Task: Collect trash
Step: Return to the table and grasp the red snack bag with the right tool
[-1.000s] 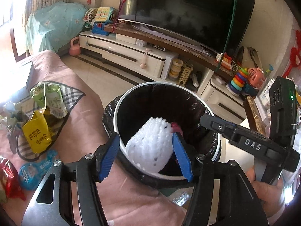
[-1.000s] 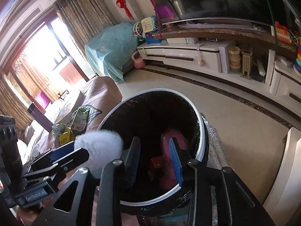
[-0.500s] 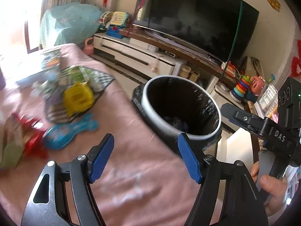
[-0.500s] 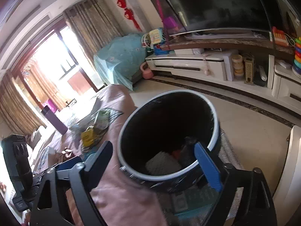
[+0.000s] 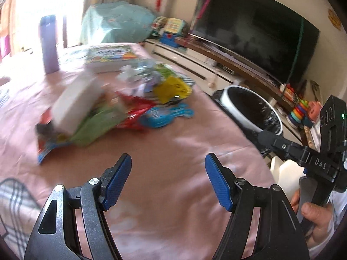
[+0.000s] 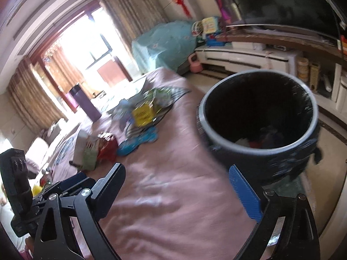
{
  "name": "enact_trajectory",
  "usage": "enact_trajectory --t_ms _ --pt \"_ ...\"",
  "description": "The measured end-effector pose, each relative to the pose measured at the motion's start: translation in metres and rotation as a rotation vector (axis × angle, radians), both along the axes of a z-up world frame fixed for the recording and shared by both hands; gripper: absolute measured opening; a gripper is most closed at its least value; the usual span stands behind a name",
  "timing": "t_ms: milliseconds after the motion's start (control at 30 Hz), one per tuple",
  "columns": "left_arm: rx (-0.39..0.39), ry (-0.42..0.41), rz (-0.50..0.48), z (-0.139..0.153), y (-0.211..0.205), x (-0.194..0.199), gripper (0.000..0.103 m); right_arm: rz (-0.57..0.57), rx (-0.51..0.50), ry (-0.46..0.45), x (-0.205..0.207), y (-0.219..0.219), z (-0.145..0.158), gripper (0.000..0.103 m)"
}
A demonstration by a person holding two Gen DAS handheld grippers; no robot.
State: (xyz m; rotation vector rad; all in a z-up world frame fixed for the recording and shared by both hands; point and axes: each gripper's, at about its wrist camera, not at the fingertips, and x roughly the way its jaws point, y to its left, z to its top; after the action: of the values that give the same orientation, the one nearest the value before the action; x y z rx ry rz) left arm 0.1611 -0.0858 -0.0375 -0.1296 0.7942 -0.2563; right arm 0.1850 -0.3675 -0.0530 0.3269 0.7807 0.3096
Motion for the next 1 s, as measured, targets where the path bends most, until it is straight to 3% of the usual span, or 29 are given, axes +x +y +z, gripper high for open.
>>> enact_trajectory --t_ms 600,933,1000 --pt "-0.027 0.026 0.201 -0.012 0.092 -0.017 0.072 0.164 -0.051 0.007 0.015 0.087 -0.01 0.096" --pt "-0.032 0.017 0.313 -0.007 0.133 0.005 0.072 0.208 -0.043 0.021 0.048 0.118 -0.015 0.057" --pt "-0.036 0.011 0.321 -0.006 0.142 0.014 0.072 0.213 -0.036 0.019 0.055 0.124 -0.015 0.056"
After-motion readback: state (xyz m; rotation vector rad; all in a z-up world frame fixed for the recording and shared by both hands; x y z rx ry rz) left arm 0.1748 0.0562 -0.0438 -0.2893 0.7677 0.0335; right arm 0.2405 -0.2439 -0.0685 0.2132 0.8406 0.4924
